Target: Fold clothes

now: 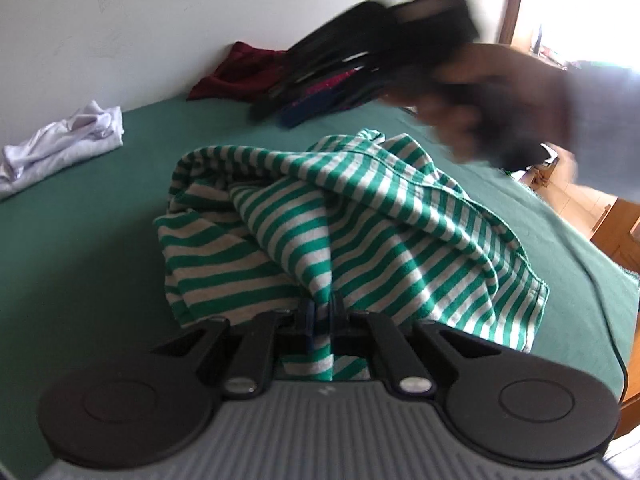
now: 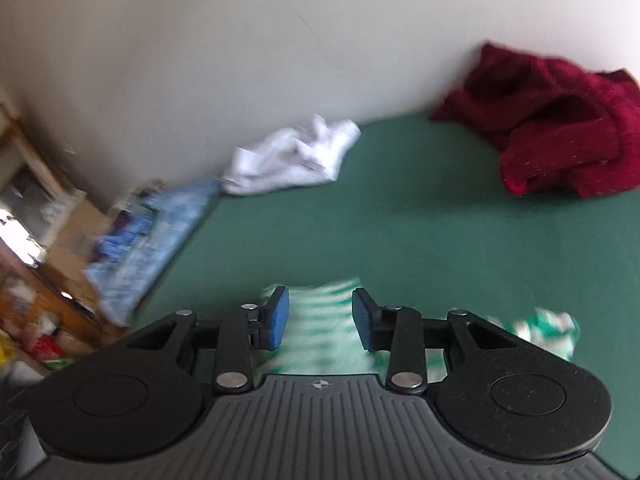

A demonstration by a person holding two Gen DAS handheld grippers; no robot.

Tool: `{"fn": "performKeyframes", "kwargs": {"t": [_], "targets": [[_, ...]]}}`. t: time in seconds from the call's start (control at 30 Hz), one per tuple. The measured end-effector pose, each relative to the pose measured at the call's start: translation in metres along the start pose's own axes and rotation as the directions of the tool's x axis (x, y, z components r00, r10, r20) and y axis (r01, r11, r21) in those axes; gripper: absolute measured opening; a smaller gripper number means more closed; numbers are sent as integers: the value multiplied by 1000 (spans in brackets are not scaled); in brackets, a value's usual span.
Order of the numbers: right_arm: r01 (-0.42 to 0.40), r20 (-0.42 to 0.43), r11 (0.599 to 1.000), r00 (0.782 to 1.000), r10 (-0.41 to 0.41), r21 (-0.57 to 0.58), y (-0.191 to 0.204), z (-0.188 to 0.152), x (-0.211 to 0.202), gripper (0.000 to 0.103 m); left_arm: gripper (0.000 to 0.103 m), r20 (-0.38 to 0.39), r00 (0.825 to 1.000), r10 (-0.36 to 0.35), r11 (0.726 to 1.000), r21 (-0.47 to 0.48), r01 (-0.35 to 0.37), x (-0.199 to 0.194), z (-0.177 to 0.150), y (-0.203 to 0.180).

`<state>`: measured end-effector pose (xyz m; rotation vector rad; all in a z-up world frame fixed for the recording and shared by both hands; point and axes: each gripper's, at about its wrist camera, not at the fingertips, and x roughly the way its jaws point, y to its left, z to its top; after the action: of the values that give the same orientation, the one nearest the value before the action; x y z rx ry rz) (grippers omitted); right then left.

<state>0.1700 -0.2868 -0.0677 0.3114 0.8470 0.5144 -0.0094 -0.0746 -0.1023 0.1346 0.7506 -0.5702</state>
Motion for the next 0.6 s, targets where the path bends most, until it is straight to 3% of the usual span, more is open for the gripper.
{"fn": "performKeyframes", "kwargs": {"t": [0.03, 0.1, 0.13, 0.23, 0.27, 0.4, 0.47, 0.6], "targets": [[15, -40, 1000, 999, -14, 25, -6, 4, 15, 41, 1, 1, 1000, 5, 1000, 7, -5, 0, 0, -1], [-55, -125, 990, 990, 71, 129, -19, 7, 34, 40, 1, 4, 1000, 8, 1000, 15, -8, 0, -2, -1], [-107, -142, 978, 981, 133, 179, -22, 7, 38, 35, 1, 6, 1000, 8, 1000, 17, -8, 0, -2, -1], [-164, -130, 968, 973, 190, 191, -18, 10, 34, 19, 1, 12, 1000, -1, 1000, 3, 1, -1, -5, 3], [-154, -118, 972, 977, 177, 179, -15, 11, 31, 2, 1, 13, 1000, -5, 1000, -3, 5, -1, -6, 4], [-151, 10, 978, 989, 151, 143, -18, 16, 3, 2, 1, 17, 1000, -7, 1000, -3, 7, -3, -8, 4], [-142, 21, 975, 990, 141, 171, -28, 14, 0, 2, 1, 18, 1000, 5, 1000, 20, -5, -5, -8, 1], [-6, 74, 985, 997, -7, 173, -39, 7, -1, 0, 1, 20, 1000, 12, 1000, 20, -13, -8, -9, 1]]}}
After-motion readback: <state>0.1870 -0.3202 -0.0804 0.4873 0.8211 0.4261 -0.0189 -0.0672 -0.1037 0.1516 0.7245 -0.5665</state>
